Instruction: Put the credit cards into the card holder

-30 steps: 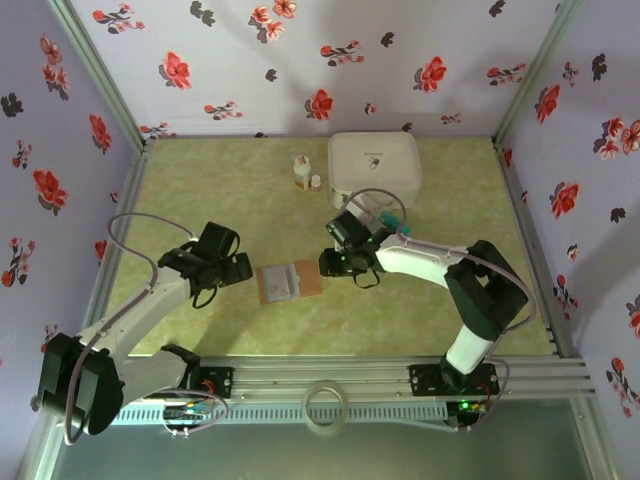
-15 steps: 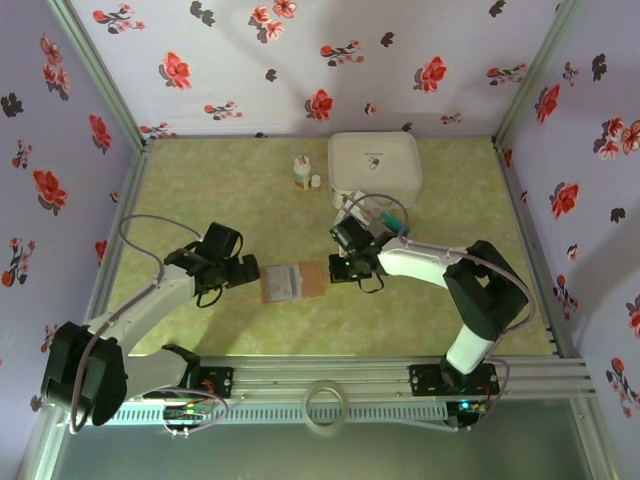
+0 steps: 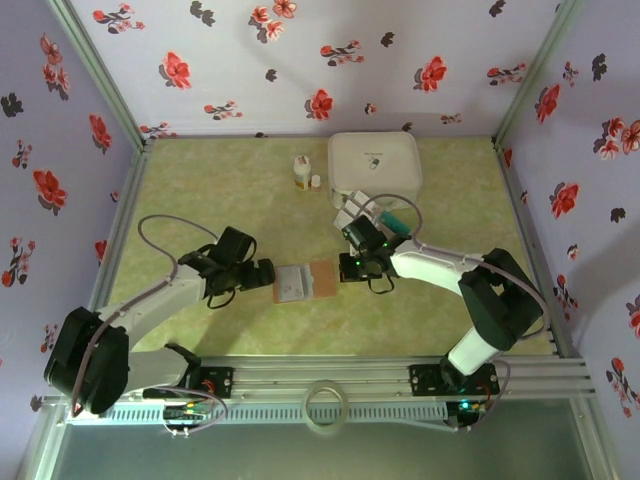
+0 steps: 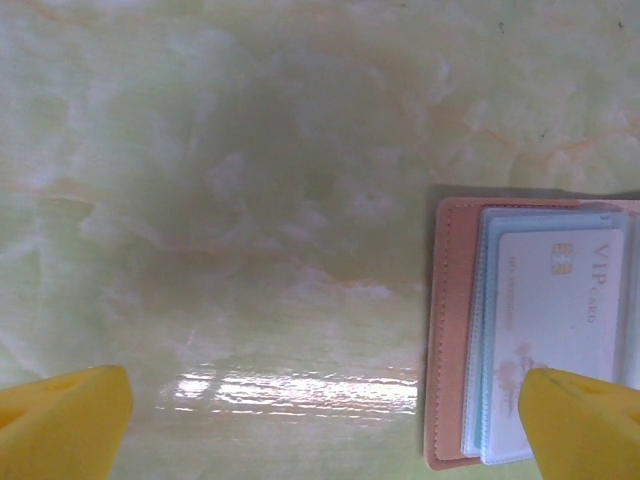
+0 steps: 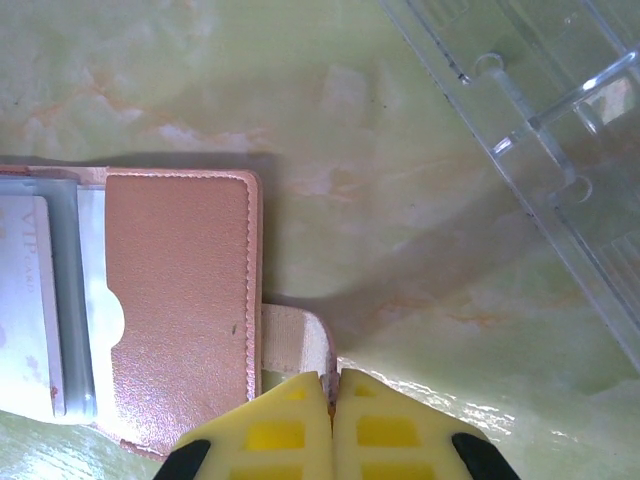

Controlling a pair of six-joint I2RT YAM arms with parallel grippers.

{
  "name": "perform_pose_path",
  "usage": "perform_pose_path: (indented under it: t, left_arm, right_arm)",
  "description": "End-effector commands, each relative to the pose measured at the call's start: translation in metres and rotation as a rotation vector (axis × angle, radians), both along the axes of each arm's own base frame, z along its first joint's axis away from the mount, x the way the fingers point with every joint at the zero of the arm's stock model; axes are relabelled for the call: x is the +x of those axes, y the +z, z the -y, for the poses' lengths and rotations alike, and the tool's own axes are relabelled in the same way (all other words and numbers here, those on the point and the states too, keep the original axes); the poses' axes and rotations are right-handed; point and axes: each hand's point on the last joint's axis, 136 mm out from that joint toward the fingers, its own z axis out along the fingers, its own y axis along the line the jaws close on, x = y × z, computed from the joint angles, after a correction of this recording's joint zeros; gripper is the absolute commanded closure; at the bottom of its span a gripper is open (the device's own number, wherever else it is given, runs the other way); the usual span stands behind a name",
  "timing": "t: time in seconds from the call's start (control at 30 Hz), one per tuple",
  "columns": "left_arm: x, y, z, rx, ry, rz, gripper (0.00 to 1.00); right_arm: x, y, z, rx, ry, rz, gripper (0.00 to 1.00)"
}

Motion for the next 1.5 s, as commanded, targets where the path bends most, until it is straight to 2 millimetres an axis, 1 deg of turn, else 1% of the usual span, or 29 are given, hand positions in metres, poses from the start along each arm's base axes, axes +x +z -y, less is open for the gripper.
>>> perform_pose_path:
  t: [0.0,0.2,0.3,0.4,0.53,0.77,1.23,1.37,1.47]
  left_arm:
    - [-0.001,-0.008,0.008,-0.016,0.006,-0.012,0.00]
    - [0.004,-0.012,0.033,-0.056,-0.036,-0.008,0.00]
    - [0.005,-0.015,0.045,-0.067,-0.062,-0.013,0.00]
    - [0.004,-0.017,0.054,-0.075,-0.084,-0.012,0.00]
    - [0.002,-0.019,0.061,-0.089,-0.099,-0.006,0.00]
    - [0.000,-0.021,0.067,-0.110,-0.109,0.000,0.00]
    - [-0.002,-0.028,0.073,-0.120,-0.123,-0.012,0.00]
    - [-0.003,-0.029,0.072,-0.114,-0.125,-0.014,0.00]
    - [-0.004,-0.030,0.063,-0.075,-0.106,-0.016,0.00]
  right_arm:
    - [-0.002,-0.004,0.001,0.001,0.003,-0.010,1.00]
    - [-0.004,-0.008,0.000,0.027,-0.010,-0.022,1.00]
    - [-0.008,-0.009,-0.005,0.055,-0.012,-0.035,1.00]
    - [-0.011,-0.007,-0.010,0.068,-0.006,-0.031,1.00]
    - [-0.014,-0.007,-0.015,0.074,0.002,-0.030,1.00]
    - [-0.018,-0.011,-0.023,0.076,0.018,-0.037,1.00]
    - [-0.020,-0.013,-0.026,0.070,0.023,-0.038,1.00]
    - [-0.020,-0.013,-0.027,0.068,0.024,-0.039,1.00]
    - [-0.020,-0.012,-0.027,0.067,0.024,-0.037,1.00]
